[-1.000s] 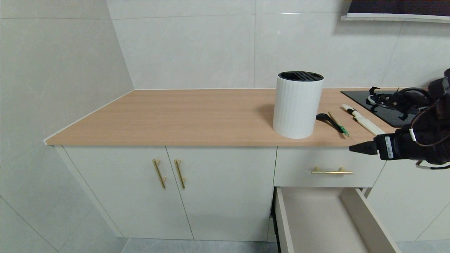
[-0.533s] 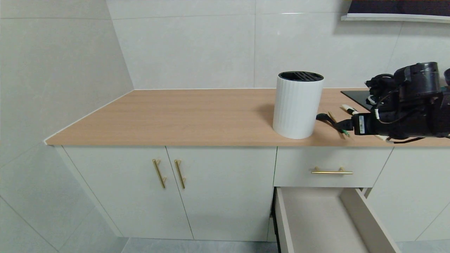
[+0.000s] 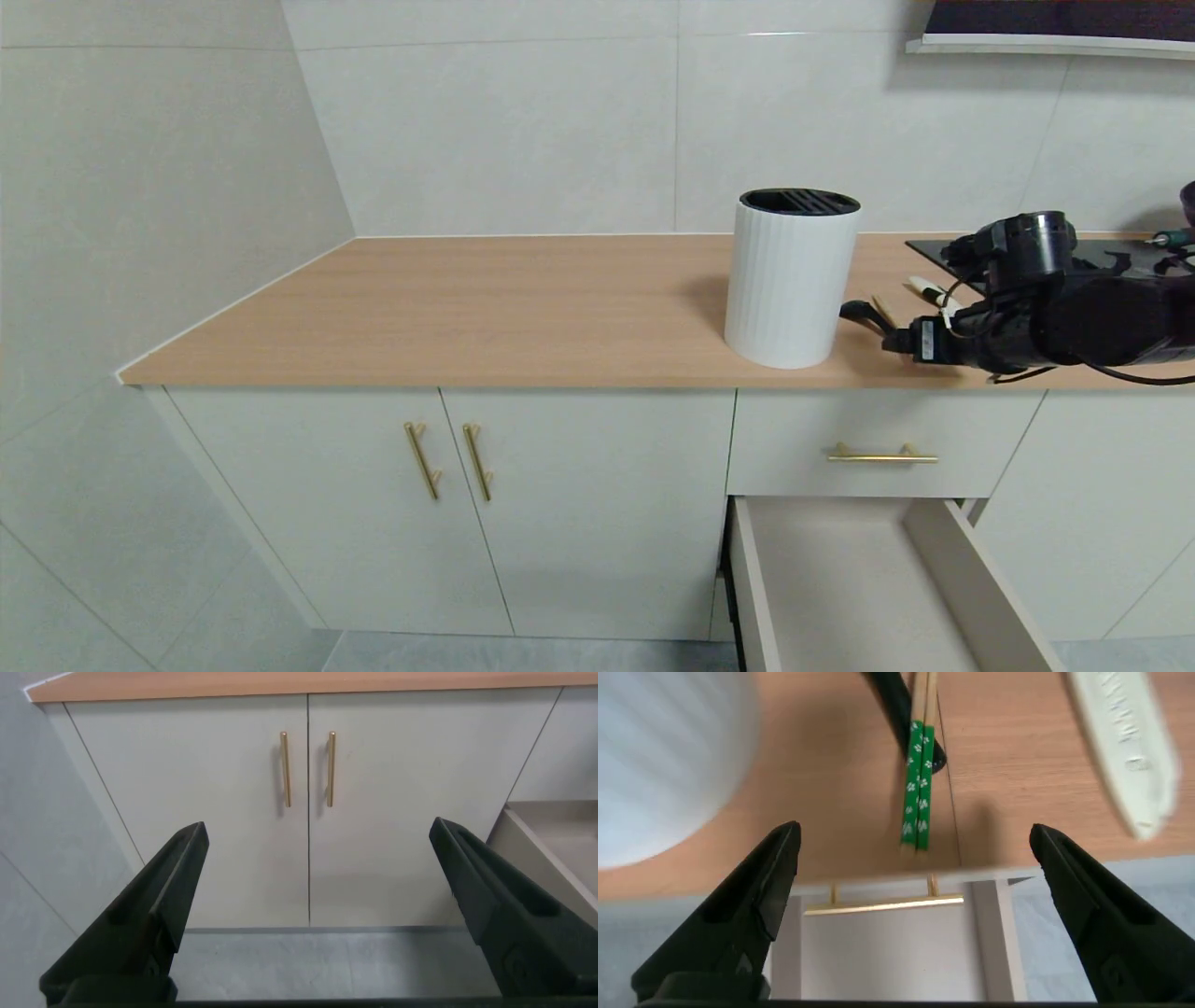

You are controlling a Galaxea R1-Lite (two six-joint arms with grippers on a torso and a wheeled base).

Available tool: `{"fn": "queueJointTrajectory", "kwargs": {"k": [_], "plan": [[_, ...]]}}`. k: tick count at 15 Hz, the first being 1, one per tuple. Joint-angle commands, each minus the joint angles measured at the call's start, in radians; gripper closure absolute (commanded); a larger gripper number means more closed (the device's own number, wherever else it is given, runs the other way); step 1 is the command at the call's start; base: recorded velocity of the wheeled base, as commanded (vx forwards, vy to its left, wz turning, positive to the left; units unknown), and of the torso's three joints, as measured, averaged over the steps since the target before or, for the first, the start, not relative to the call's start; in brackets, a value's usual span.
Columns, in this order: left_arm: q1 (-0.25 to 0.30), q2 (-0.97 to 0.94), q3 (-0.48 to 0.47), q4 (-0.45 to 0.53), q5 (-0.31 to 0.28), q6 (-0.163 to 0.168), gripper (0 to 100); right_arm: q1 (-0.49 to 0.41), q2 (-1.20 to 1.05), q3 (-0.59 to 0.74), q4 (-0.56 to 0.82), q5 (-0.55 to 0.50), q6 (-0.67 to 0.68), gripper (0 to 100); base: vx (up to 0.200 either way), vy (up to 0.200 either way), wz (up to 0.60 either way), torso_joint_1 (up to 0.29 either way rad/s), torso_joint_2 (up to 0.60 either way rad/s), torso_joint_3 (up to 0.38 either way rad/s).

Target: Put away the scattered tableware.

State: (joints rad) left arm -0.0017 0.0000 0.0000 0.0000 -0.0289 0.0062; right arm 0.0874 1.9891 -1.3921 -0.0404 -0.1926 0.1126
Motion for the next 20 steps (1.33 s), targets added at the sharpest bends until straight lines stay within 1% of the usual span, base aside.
{"fn": "queueJointTrajectory", "kwargs": {"k": [1,5,6,11,15,18,20], "plan": [[0.0,0.0,0.0,-0.002,0.0,0.0,0,-0.014,0.056,-0.024,0.001,-0.001,0.002,0,0.0,0.0,0.0,0.0,0.0,0.0],[0.0,0.002,0.0,-0.002,0.0,0.0,0,-0.017,0.06,-0.025,-0.003,0.005,0.018,0,0.0,0.0,0.0,0.0,0.0,0.0],[0.0,0.002,0.0,0.0,0.0,0.0,0,-0.017,0.06,-0.027,-0.004,0.005,0.022,100,0.0,0.0,0.0,0.0,0.0,0.0],[0.0,0.002,0.0,-0.002,0.0,0.0,0,-0.015,0.05,-0.024,-0.012,0.007,0.024,100,0.0,0.0,0.0,0.0,0.0,0.0],[0.0,0.002,0.0,0.0,0.0,0.0,0,-0.015,-0.007,-0.008,-0.004,0.005,0.047,100,0.0,0.0,0.0,0.0,0.0,0.0],[0.0,0.002,0.0,-0.002,0.0,0.0,0,-0.008,-0.155,0.094,-0.003,0.01,0.062,100,0.0,0.0,0.0,0.0,0.0,0.0],[0.0,0.002,0.0,-0.002,0.0,0.0,0,0.008,-0.305,0.216,-0.001,0.021,0.062,100,0.0,0.0,0.0,0.0,0.0,0.0]]}}
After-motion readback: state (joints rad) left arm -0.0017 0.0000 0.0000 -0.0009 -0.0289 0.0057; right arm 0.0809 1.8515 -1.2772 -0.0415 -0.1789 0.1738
